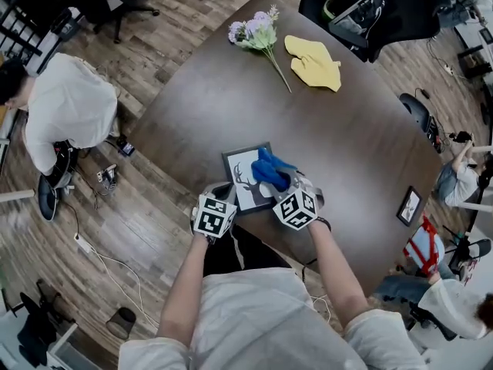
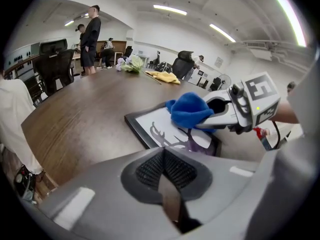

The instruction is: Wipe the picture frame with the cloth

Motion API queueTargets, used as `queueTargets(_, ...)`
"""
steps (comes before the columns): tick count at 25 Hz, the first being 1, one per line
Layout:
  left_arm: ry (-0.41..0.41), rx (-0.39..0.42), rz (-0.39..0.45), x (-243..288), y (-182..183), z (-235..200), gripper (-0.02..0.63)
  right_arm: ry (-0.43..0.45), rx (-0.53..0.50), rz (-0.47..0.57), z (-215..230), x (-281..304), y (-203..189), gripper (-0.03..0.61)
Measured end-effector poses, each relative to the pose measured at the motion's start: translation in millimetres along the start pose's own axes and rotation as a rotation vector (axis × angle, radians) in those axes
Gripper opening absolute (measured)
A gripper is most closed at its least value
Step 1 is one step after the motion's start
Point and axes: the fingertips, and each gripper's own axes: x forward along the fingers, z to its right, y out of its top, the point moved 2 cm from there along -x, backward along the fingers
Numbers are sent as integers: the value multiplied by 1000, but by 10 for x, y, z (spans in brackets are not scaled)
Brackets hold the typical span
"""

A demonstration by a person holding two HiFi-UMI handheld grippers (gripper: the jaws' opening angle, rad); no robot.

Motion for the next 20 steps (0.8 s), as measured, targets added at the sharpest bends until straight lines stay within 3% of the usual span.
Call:
queueTargets(9,-14,85,-106,-9,10,53,52,25,8,-12,-168,-126,-64,83)
queueTargets(17,-7,54,-68,-28,12,49,52,63,27,-50,-541,-400,-264,83)
queueTargets(20,-15,48,-65,-25,2,46,52,67,93,-44,-649,-478,-317,83)
